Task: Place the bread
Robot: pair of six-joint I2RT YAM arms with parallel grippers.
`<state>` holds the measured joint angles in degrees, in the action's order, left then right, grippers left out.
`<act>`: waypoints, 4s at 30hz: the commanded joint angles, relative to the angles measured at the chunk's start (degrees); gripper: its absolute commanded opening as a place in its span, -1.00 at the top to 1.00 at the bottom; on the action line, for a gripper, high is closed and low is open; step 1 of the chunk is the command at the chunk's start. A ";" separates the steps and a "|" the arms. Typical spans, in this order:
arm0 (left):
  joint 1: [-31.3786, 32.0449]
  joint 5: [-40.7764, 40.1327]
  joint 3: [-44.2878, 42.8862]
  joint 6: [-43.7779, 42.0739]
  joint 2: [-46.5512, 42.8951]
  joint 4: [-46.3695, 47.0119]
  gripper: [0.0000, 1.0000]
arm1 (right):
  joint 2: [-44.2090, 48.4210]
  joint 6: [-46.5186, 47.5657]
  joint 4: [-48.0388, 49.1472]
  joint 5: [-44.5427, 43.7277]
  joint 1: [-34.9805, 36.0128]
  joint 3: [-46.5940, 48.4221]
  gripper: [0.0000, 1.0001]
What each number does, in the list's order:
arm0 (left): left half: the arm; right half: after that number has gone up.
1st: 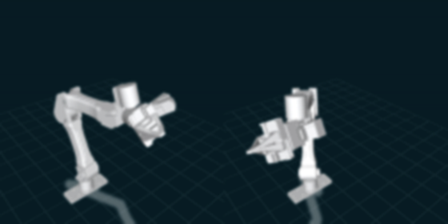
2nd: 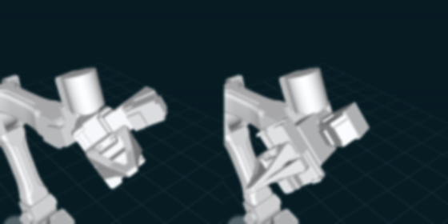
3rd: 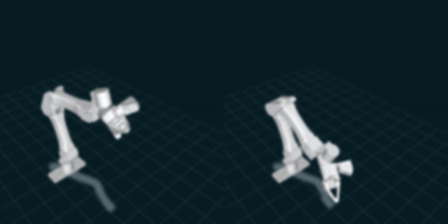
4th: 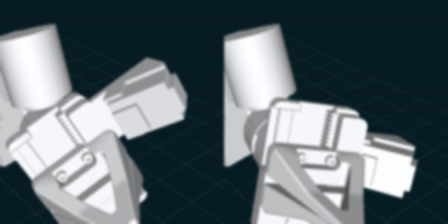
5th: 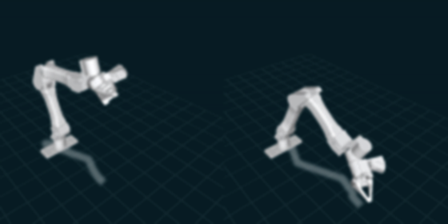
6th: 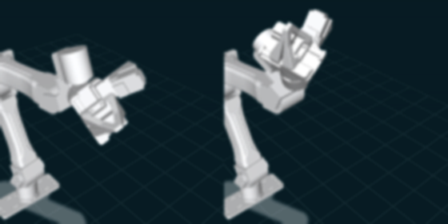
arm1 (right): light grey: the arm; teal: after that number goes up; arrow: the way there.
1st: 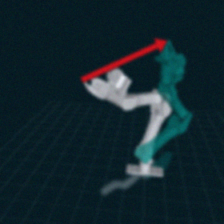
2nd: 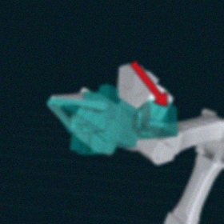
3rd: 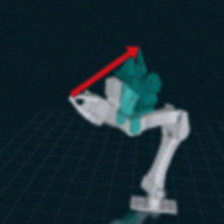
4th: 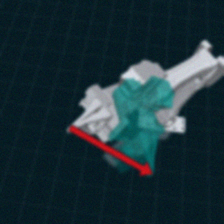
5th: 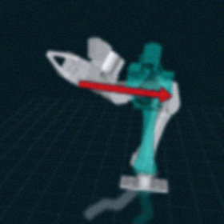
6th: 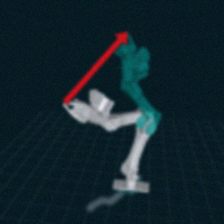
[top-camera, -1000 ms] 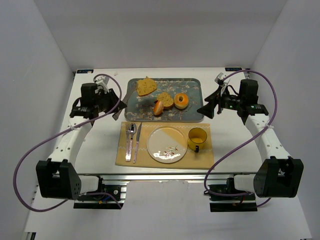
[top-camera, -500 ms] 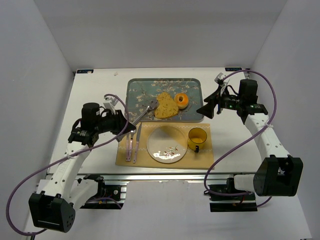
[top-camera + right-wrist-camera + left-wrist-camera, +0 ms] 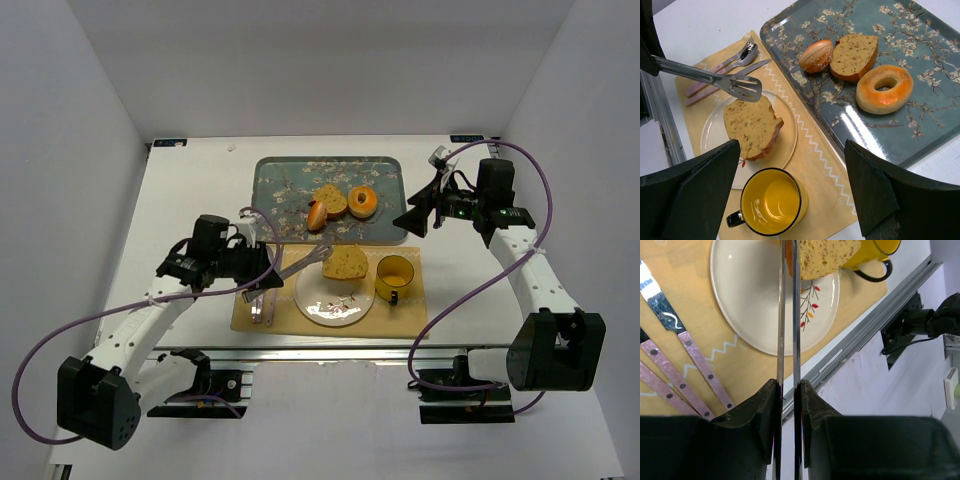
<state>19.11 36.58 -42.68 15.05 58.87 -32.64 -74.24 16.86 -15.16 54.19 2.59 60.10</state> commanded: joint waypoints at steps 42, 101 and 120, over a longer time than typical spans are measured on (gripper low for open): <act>4.18 -27.79 -24.56 -8.27 16.88 -4.36 0.02 | 1.29 0.10 1.36 1.53 -0.39 0.28 -0.79; 6.11 -25.86 -24.91 -8.56 19.27 -0.05 0.91 | 1.64 0.01 1.27 2.58 -0.92 -0.51 -0.79; 6.11 -20.93 -14.99 6.83 2.13 -16.84 0.95 | 0.59 -0.60 1.89 3.81 -1.01 -0.51 -0.79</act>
<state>24.97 13.69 -58.30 19.75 62.83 -47.33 -74.15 16.82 -14.83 56.21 1.89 59.13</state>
